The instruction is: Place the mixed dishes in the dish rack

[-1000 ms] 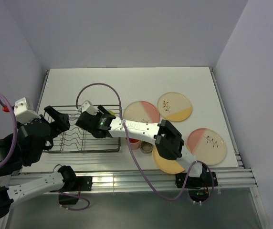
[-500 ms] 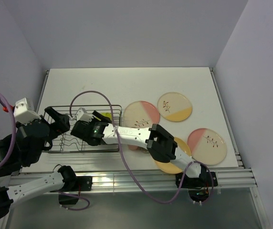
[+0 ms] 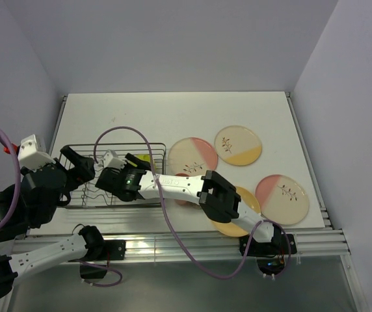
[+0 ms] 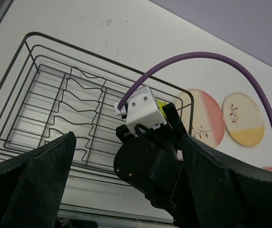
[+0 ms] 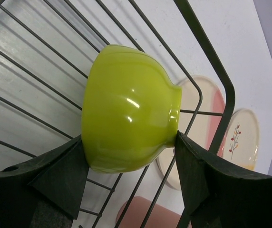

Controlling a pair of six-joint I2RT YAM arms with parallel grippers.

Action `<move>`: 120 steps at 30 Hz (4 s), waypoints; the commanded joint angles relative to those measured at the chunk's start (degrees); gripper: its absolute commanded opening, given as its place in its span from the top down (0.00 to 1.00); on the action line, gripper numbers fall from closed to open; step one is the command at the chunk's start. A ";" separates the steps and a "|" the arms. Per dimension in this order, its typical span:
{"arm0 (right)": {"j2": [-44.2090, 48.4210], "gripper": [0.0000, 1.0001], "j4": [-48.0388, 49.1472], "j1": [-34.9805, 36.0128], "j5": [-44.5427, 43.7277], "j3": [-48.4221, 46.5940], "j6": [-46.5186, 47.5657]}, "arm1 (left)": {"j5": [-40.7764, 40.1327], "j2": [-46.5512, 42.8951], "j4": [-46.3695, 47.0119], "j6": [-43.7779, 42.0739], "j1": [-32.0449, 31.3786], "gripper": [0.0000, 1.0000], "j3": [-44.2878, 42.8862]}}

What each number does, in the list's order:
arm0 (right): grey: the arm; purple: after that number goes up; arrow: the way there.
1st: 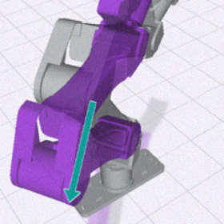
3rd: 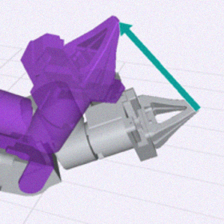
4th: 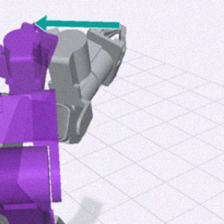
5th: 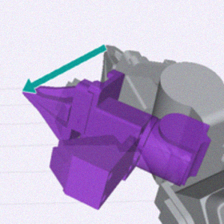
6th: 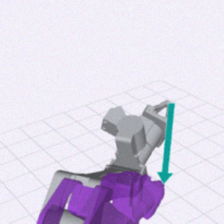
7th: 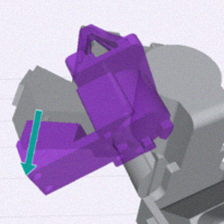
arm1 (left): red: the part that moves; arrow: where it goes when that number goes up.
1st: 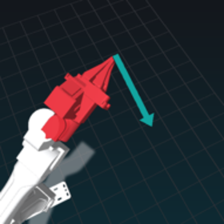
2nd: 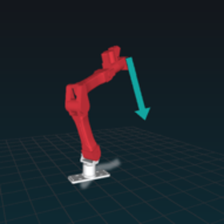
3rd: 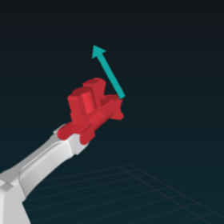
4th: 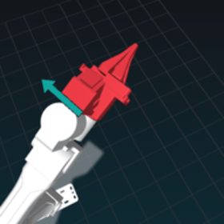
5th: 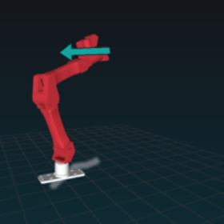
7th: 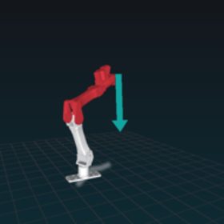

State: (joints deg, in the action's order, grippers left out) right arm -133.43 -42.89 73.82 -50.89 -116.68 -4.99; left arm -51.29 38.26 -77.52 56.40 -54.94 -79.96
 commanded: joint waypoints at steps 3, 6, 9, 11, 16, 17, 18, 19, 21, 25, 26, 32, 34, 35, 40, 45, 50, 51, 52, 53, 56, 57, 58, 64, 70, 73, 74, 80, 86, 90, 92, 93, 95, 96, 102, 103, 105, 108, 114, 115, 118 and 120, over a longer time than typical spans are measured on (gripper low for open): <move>0.97 0.17 -0.96 1.24 4.13 -0.65 -1.68 | 0.05 -0.38 -1.15 -0.50 0.27 0.01 0.25; 1.24 0.13 -1.31 1.32 5.19 -0.39 -1.68 | 0.22 -0.73 -1.15 -0.42 0.27 0.01 0.25; 1.94 0.00 -0.61 1.50 5.98 0.49 -1.16 | 0.40 -0.99 -1.15 -0.15 0.27 0.01 0.25; 2.20 0.00 -0.44 1.68 6.42 0.84 -0.98 | 0.57 -0.99 -1.15 -0.15 0.27 0.01 0.42; 4.05 0.00 -0.08 2.47 7.48 1.90 -0.81 | 1.01 -0.64 -1.15 -0.06 0.27 0.01 0.69; 4.40 0.00 -0.08 2.64 7.82 2.07 -0.81 | 1.10 -0.56 -1.06 0.20 0.27 0.01 0.86; 5.27 0.00 -0.26 2.90 8.00 1.90 -0.81 | 1.10 -0.47 -1.06 0.29 0.27 0.01 0.95; 5.63 0.00 -0.52 2.99 8.09 1.72 -1.15 | 1.10 -0.38 -1.06 0.37 0.27 0.01 1.12; 7.12 0.00 -1.40 3.26 8.79 0.68 -1.60 | 1.36 0.23 -0.88 0.38 0.27 0.01 1.39; 10.02 0.00 -2.37 3.26 10.90 -1.00 -2.30 | 1.89 1.99 -1.14 0.20 0.27 0.01 1.13; 10.64 0.00 -2.72 3.26 11.25 -1.35 -2.56 | 1.81 2.34 -1.06 0.29 0.27 0.01 1.04; 17.04 0.00 -4.39 3.17 14.15 -2.23 -3.79 | 2.94 3.13 2.45 -1.56 0.27 0.01 0.34; 18.63 0.00 -5.26 3.08 14.59 -2.23 -4.84 | 3.74 3.57 3.24 -2.26 0.27 0.01 0.25; 20.38 0.00 -5.79 2.56 14.94 -1.80 -5.20 | 4.09 4.18 4.12 -2.61 0.27 0.01 0.25; 25.93 0.00 -8.08 -2.35 18.01 0.66 -10.38 | 5.14 5.86 7.02 -4.80 0.27 0.01 0.42; 33.66 0.00 -9.75 -13.16 23.55 6.63 -16.52 | 6.90 7.44 11.76 -8.14 0.27 0.02 0.95; 40.42 0.01 -8.53 -27.57 28.56 15.23 -19.08 | 9.97 10.51 17.21 -12.19 0.27 0.04 0.51; 41.13 0.02 -8.35 -29.51 29.79 16.30 -19.78 | 10.41 11.04 17.83 -12.63 0.27 0.05 0.16; 41.75 0.02 -8.35 -31.18 30.58 17.18 -20.14 | 10.94 11.57 18.45 -13.76 0.27 0.05 -0.45; 42.71 0.02 -8.26 -34.76 31.29 18.76 -20.49 | 11.55 12.62 19.76 -14.56 0.27 0.06 -0.89; 43.69 0.05 -8.35 -42.14 36.11 22.19 -23.03 | 14.62 14.55 21.87 -17.02 0.27 0.07 -2.21; 43.78 0.06 -8.35 -44.01 39.26 23.33 -23.91 | 15.33 14.91 22.49 -18.33 0.27 0.08 -2.39; 44.04 0.07 -8.08 -45.85 40.77 25.78 -24.62 | 16.12 15.44 23.11 -18.78 0.27 0.08 -2.48; 44.92 0.11 -6.68 -57.63 43.85 37.02 -29.54 | 20.61 16.41 25.48 -20.28 0.27 0.08 -2.21; 46.77 0.15 -0.26 -67.40 48.69 49.61 -32.10 | 23.60 17.72 26.89 -21.95 0.27 0.09 -2.39; 45.45 0.16 0.79 -69.42 47.47 51.81 -31.66 | 26.05 19.22 28.03 -23.53 0.27 0.09 -2.83; 45.19 0.17 1.23 -70.04 47.55 52.34 -31.74 | 26.67 19.65 28.38 -24.31 0.27 0.09 -3.00; 42.73 0.21 5.80 -72.85 48.43 56.30 -32.53 | 31.15 23.00 29.53 -26.25 0.27 0.11 -4.41; 38.34 0.27 10.11 -73.38 49.75 58.32 -35.34 | 32.30 24.23 30.40 -27.92 0.27 0.10 -5.55; 37.01 0.32 12.56 -73.38 48.96 58.76 -37.28 | 33.09 25.81 30.23 -28.89 0.27 0.11 -6.52; 36.57 0.36 13.10 -73.38 48.52 58.94 -37.81 | 33.44 26.51 30.23 -29.51 0.27 0.11 -7.13; 36.05 0.37 13.45 -73.38 48.35 58.85 -37.98 | 33.53 27.12 30.14 -29.86 0.27 0.12 -7.40; 35.52 0.40 13.80 -73.38 47.99 58.94 -37.81 | 33.36 27.65 30.05 -30.56 0.27 0.12 -7.84; 35.08 0.41 13.98 -73.38 47.91 59.03 -37.98 | 33.27 28.09 30.40 -31.00 0.27 0.12 -7.93; 33.67 0.49 15.03 -73.38 47.47 59.73 -38.51 | 34.41 30.81 32.51 -35.13 0.27 0.11 -8.28; 33.41 0.52 15.12 -73.38 47.47 59.73 -38.42 | 34.85 31.34 32.78 -36.00 0.27 0.10 -8.71; 32.70 0.60 15.03 -73.38 47.55 59.56 -38.42 | 35.55 32.92 33.22 -36.80 0.27 0.10 -9.07; 32.88 0.81 14.95 -73.38 47.73 59.73 -38.42 | 37.22 34.07 35.85 -39.43 -0.34 0.08 -8.72; 35.95 1.00 12.84 -73.38 49.74 59.29 -38.51 | 39.85 37.84 38.32 -44.88 -0.87 0.01 -8.36; 36.22 1.00 12.40 -73.38 50.27 58.94 -38.51 | 40.21 38.55 38.32 -46.19 -1.05 0.01 -8.45; 37.18 1.00 10.73 -73.38 53.16 58.06 -38.77 | 41.18 41.27 38.67 -49.27 -2.71 0.01 -8.80; 37.80 1.00 9.50 -73.38 54.40 57.27 -39.04 | 41.00 43.38 39.37 -51.30 -4.04 0.01 -8.89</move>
State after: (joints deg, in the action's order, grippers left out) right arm -97.82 -28.42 -0.16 0.14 -58.06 -45.50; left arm -12.23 79.55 -40.88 10.39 -57.04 -86.80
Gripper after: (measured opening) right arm 0.027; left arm 0.992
